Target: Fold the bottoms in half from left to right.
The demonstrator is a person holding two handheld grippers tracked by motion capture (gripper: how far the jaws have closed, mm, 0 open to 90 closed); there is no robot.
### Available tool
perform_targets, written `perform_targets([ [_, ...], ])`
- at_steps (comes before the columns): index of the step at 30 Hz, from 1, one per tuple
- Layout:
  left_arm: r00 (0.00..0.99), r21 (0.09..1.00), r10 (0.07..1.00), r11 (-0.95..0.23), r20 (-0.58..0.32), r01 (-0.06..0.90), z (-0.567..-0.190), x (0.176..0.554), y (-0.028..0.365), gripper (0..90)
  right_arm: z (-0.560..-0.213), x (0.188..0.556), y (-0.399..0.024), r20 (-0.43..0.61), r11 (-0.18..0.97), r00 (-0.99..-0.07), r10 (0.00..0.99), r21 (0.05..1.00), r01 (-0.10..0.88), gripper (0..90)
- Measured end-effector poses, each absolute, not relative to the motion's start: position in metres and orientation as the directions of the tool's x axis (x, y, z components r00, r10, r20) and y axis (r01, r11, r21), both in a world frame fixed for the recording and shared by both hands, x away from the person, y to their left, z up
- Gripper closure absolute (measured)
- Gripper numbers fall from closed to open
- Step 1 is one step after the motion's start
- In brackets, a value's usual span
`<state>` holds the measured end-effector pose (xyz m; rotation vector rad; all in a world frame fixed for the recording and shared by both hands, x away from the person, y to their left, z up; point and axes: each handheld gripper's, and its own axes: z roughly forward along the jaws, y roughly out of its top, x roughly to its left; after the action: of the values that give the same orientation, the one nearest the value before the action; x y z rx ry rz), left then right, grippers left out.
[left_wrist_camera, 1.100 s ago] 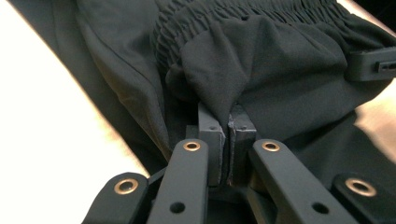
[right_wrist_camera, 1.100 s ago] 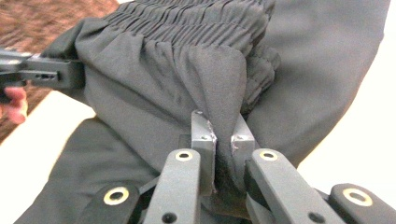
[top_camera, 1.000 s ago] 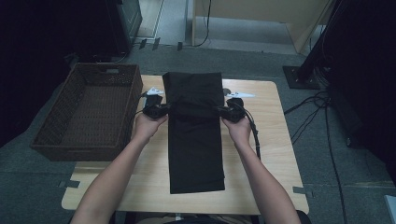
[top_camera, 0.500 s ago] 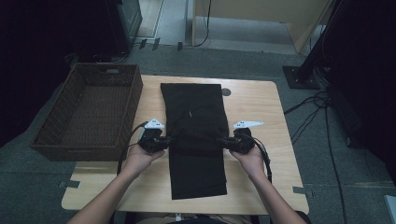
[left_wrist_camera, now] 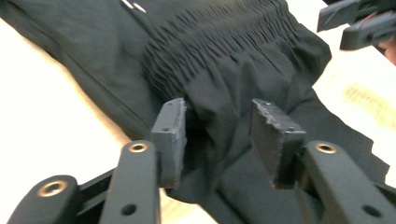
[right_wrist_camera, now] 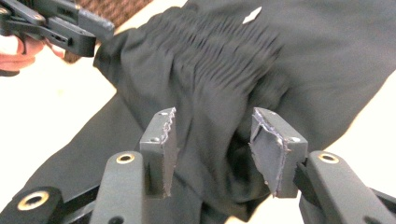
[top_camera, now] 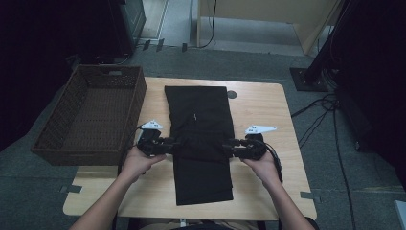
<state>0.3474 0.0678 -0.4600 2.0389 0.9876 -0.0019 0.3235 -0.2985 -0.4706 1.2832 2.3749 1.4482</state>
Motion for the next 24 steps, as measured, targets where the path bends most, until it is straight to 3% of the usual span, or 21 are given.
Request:
perform_targets([
  [5, 0.668, 0.669, 0.671, -0.337, -0.323, 0.662, -0.457, 0.367, 0.070, 69.8, -0.465, 0.339, -0.309, 0.329, 0.180, -0.615, 0.717, 0.765, 0.619, 63.6],
  [7, 0.658, 0.666, 0.689, -0.340, -0.304, 0.664, -0.457, 0.374, 0.068, 76.8, -0.467, 0.347, -0.310, 0.308, 0.192, -0.596, 0.741, 0.755, 0.628, 73.5],
  [8, 0.658, 0.666, 0.689, -0.340, -0.304, 0.664, -0.457, 0.374, 0.068, 80.2, -0.467, 0.347, -0.310, 0.308, 0.192, -0.596, 0.741, 0.755, 0.628, 73.5],
  [9, 0.652, 0.661, 0.694, -0.338, -0.306, 0.670, -0.458, 0.379, 0.066, 83.1, -0.471, 0.356, -0.308, 0.277, 0.211, -0.578, 0.768, 0.743, 0.636, 82.1],
  [14, 0.612, 0.631, 0.723, -0.318, -0.322, 0.708, -0.471, 0.399, 0.061, 89.8, -0.486, 0.375, -0.306, 0.345, 0.159, -0.528, 0.776, 0.704, 0.693, 85.5],
  [16, 0.611, 0.616, 0.722, -0.329, -0.325, 0.716, -0.478, 0.401, 0.058, 90.0, -0.495, 0.380, -0.306, 0.345, 0.165, -0.509, 0.789, 0.679, 0.715, 89.8],
  [24, 0.593, 0.597, 0.714, -0.304, -0.373, 0.743, -0.499, 0.407, 0.053, 90.0, -0.508, 0.388, -0.297, 0.371, 0.171, -0.516, 0.772, 0.660, 0.732, 90.0],
])
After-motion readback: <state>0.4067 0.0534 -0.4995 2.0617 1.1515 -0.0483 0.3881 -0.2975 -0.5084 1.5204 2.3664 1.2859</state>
